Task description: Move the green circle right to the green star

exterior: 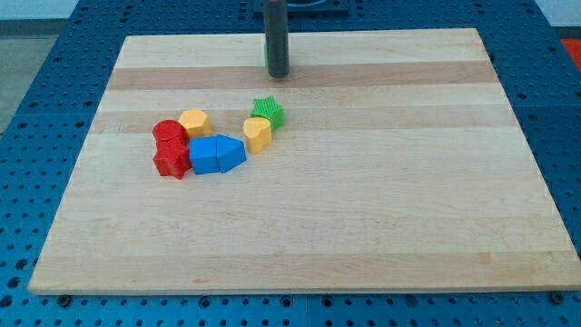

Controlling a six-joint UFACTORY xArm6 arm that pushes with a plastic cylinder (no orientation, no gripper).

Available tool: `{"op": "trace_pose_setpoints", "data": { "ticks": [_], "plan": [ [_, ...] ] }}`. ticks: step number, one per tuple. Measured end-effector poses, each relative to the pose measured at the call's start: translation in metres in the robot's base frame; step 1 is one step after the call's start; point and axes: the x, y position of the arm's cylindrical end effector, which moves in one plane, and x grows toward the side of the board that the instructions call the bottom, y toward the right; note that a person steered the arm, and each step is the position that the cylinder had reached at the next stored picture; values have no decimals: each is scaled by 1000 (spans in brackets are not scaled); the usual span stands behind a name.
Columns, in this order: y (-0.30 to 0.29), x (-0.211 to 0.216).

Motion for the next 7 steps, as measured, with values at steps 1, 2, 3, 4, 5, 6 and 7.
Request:
{"op": "trace_pose_setpoints", "data": {
  "ticks": [1, 2, 3, 4, 5, 6, 7],
  "plan": [
    [-48, -6],
    [-70, -44],
    [-5, -63],
    [18, -28],
    [21, 10],
    [43, 39],
    [68, 64]
  ]
}}
